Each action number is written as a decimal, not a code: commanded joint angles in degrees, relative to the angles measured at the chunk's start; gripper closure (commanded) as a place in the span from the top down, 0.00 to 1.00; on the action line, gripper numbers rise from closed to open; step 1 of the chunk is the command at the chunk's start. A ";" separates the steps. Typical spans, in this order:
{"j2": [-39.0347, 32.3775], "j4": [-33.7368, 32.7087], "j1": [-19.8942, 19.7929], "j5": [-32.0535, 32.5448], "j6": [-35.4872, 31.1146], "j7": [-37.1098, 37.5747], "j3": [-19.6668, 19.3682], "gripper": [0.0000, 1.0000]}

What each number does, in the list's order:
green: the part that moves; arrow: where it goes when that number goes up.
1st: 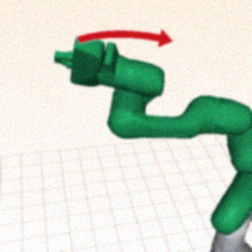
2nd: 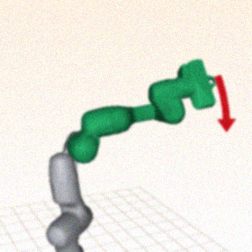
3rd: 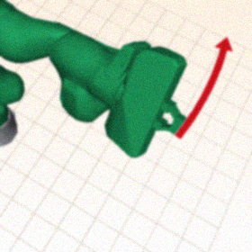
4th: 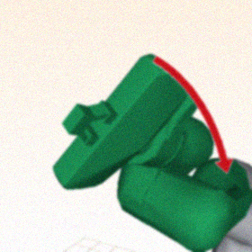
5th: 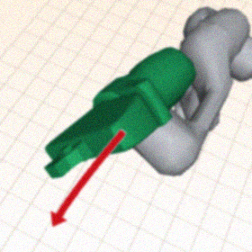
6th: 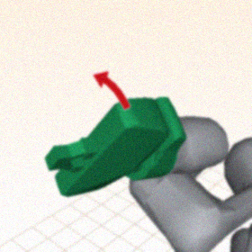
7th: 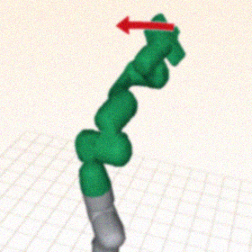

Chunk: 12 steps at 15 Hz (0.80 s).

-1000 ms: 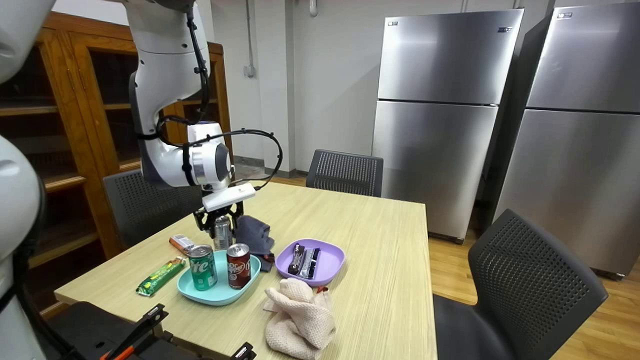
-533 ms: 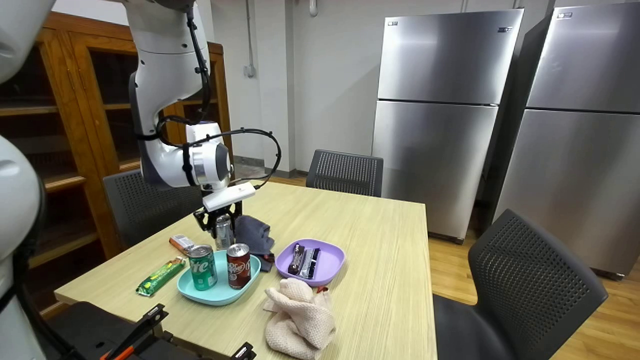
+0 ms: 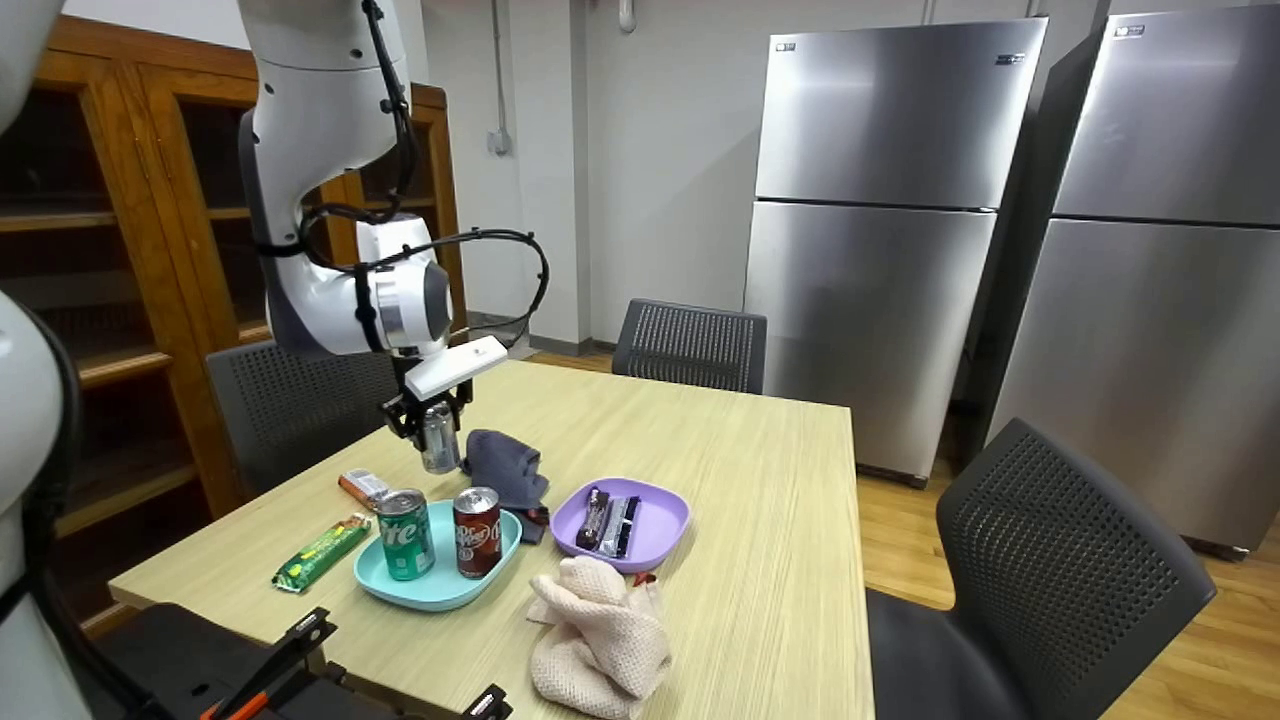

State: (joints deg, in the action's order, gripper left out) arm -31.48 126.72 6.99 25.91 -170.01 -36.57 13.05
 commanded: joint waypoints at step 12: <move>9.51 15.68 -10.54 -3.64 -5.93 -4.72 6.83 0.39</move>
State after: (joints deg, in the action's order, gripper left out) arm -24.33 139.72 -2.90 24.72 -173.60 -41.24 20.01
